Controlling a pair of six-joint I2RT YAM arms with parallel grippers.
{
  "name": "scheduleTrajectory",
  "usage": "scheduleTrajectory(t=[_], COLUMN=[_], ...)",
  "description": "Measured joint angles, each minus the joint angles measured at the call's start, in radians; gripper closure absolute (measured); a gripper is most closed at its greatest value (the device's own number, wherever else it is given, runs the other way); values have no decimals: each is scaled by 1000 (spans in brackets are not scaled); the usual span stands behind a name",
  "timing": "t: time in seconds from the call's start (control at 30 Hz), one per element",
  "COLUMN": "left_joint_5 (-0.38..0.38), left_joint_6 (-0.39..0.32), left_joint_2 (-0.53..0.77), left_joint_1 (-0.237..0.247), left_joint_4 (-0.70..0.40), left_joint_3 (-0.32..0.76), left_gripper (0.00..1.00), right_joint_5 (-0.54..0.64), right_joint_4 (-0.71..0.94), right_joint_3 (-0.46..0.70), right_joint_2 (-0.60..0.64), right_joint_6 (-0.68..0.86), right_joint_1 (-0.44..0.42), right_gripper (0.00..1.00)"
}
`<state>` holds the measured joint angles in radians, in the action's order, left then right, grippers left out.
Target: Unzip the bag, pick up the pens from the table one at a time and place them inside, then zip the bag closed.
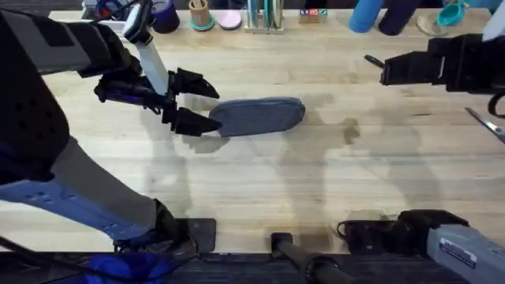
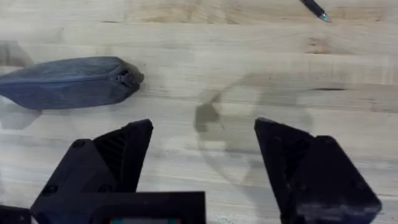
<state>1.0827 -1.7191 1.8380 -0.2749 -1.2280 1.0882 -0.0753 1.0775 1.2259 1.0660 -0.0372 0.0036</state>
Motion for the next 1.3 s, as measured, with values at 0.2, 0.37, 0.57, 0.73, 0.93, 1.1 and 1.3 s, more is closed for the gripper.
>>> scheduleTrajectory(t=[0.2, 0.37, 0.57, 0.73, 0.93, 1.1, 1.3], left_joint_5=[6, 8, 16, 17, 17, 17, 18], left_joint_6=[-21, -31, -38, -38, -38, -38, -38], left_joint_2=[10, 10, 10, 10, 10, 10, 10], left_joint_1=[0, 0, 0, 0, 0, 0, 0], left_joint_4=[2, 6, 16, 16, 16, 24, 27], left_joint_3=[1, 1, 2, 3, 3, 3, 3], left_gripper=[171, 450, 953, 957, 957, 957, 957], right_joint_5=[0, 0, 0, 0, 0, 0, 0], right_joint_4=[0, 0, 0, 0, 0, 0, 0], right_joint_3=[0, 0, 0, 0, 0, 0, 0], right_joint_2=[0, 0, 0, 0, 0, 0, 0], right_joint_6=[0, 0, 0, 0, 0, 0, 0], right_joint_1=[0, 0, 0, 0, 0, 0, 0], right_gripper=[5, 5, 5, 6, 5, 5, 5])
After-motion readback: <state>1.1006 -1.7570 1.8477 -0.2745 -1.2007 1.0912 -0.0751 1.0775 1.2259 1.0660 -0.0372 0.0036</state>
